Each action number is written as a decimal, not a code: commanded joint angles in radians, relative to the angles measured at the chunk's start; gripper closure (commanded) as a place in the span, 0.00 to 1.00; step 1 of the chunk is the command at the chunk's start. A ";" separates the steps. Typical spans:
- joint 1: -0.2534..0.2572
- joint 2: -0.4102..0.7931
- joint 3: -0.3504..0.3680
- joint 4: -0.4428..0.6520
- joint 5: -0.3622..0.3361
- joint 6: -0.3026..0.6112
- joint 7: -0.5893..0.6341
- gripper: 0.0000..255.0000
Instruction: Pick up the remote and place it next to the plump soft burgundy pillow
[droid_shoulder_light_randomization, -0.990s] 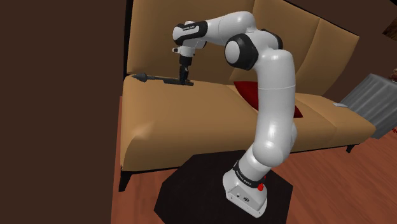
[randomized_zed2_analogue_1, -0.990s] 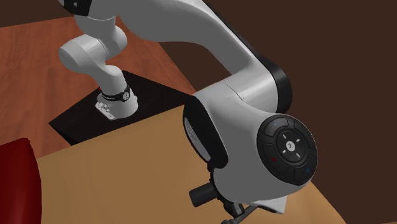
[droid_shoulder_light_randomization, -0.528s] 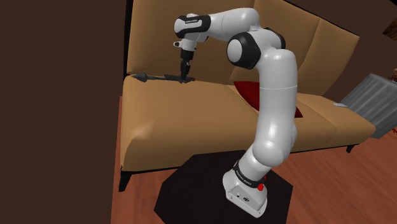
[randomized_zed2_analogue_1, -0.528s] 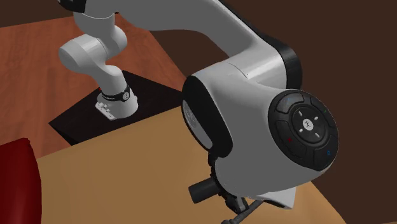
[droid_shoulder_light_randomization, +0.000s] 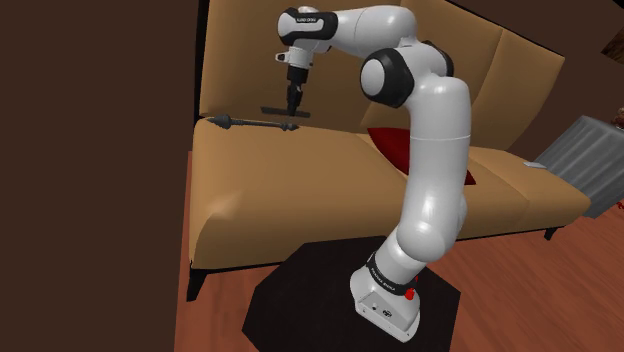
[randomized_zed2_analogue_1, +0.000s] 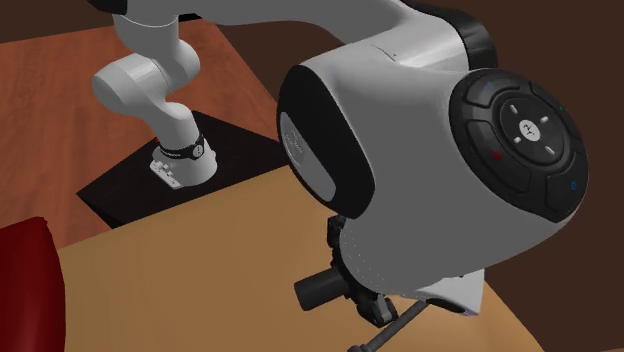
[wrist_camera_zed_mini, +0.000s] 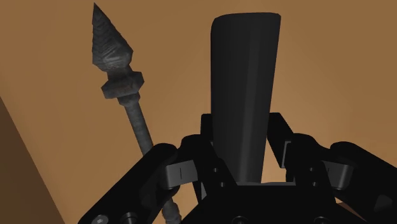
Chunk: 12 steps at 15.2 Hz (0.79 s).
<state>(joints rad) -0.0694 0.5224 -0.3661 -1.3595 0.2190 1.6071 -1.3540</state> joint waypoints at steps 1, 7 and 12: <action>-0.002 0.000 0.000 0.026 -0.001 -0.026 0.004 1.00; -0.010 -0.003 -0.002 0.104 -0.003 -0.105 0.011 1.00; -0.021 0.004 -0.002 0.184 -0.001 -0.177 0.017 1.00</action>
<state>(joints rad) -0.0873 0.5248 -0.3682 -1.1905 0.2177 1.4436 -1.3371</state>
